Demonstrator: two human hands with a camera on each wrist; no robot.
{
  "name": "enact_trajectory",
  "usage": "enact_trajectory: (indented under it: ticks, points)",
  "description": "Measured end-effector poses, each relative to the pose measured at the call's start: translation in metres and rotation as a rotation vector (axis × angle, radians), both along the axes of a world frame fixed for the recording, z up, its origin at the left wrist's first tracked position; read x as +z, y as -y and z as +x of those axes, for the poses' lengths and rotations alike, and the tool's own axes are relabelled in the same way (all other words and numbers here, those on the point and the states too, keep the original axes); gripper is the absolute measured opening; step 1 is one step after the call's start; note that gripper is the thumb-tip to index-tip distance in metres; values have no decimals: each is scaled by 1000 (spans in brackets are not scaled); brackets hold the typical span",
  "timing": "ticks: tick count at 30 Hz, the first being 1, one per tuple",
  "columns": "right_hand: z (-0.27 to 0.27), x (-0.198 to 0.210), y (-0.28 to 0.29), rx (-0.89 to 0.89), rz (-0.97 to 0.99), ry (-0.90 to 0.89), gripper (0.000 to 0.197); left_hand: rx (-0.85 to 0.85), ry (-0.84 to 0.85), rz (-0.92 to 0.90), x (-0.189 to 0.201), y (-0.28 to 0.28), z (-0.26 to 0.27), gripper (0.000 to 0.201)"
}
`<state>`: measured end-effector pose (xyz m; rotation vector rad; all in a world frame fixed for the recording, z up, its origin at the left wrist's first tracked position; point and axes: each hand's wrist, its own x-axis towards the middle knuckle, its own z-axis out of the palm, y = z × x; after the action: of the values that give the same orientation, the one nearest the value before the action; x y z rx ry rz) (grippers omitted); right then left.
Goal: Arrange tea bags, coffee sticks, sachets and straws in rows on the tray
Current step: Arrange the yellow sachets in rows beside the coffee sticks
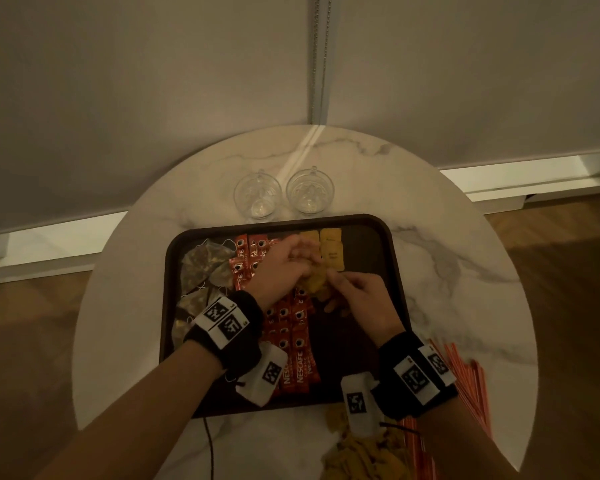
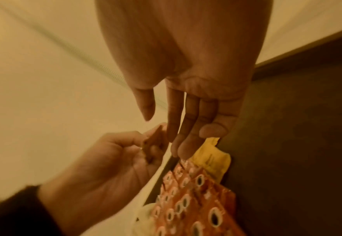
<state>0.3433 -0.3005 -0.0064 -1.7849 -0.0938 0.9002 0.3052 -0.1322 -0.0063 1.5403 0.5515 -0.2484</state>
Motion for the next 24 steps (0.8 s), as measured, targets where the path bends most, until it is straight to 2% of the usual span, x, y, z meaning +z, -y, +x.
enact_trajectory:
  ticks: [2,4,10,13,19,24]
  points:
    - [-3,3,2,-23,50,-43,17,-20,60,2,-1,1,-2,54]
    - [-4,3,4,-92,89,-46,8,-19,79,-13,-2,0,-3,55]
    - [-5,1,12,-215,196,-119,12,13,23,-23,-1,-2,4,17]
    - [-5,-4,13,-184,191,-169,12,-48,28,48,0,-1,11,14]
    - [8,-26,18,-125,-113,-84,14,-247,54,403,-11,4,35,10]
    - [25,-42,18,-21,-300,3,19,-365,32,583,-32,15,51,11]
